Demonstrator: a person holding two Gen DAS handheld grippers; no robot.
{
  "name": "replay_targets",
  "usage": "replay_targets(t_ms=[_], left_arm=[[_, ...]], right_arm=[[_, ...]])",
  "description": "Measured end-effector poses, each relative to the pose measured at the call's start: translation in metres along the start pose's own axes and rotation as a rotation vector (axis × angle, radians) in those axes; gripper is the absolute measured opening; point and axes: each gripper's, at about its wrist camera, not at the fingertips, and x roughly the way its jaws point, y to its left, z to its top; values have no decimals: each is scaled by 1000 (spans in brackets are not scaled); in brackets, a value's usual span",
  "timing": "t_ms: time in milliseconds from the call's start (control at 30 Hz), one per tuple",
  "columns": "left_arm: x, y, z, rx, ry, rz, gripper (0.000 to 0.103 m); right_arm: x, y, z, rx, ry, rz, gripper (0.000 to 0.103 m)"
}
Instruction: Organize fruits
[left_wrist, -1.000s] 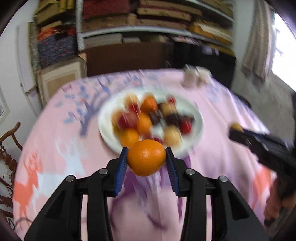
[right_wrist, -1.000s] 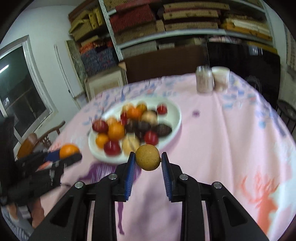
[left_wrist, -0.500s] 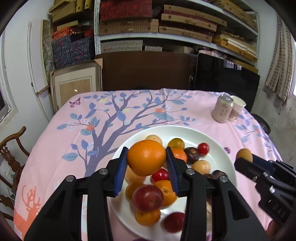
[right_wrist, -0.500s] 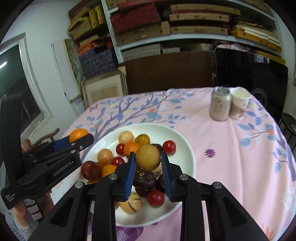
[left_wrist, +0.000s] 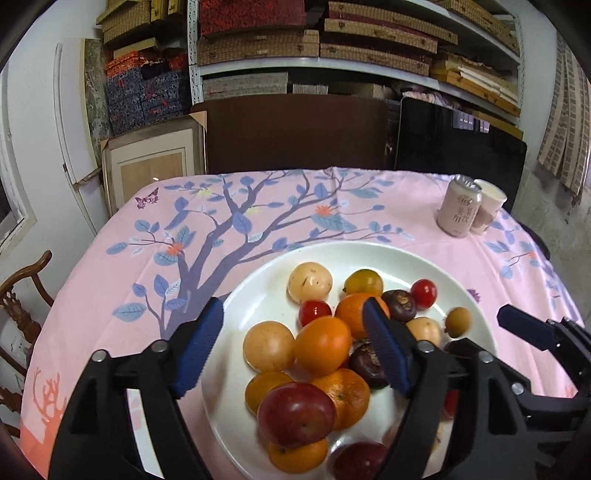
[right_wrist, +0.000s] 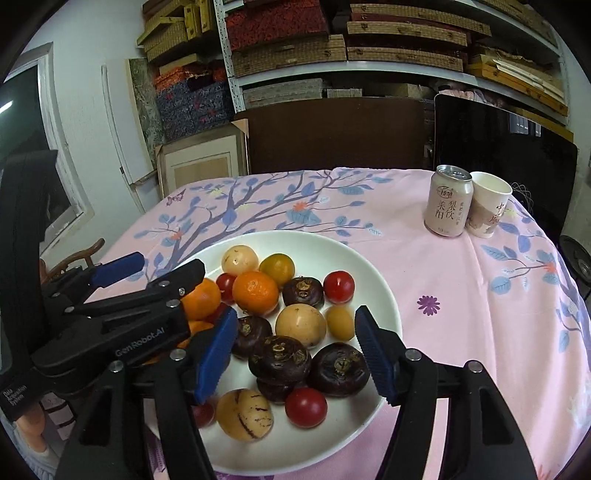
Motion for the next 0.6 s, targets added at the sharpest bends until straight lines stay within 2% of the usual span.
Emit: replay_targets(t_ms=[133,233,333,567,600], left_arm=[[-17,-2,-1,18,-18,15,80],[-35,-5,-9,40,-40,25,86],[-57,-3,-24,37,-60,33,93],[-90,-10,-48,63,-78,62,99],[-93,-10,-51,63,-76,57,99]], right_arm=[[-10,0,-3,6,-11,2,67],[-24,-1,-7,17,-32,5,68],[-46,-2,-17,27,-75,-10,78],[-81,-4,-39,18,-138,-70,100],[-87,-6,-44,28,-145,-70,100]])
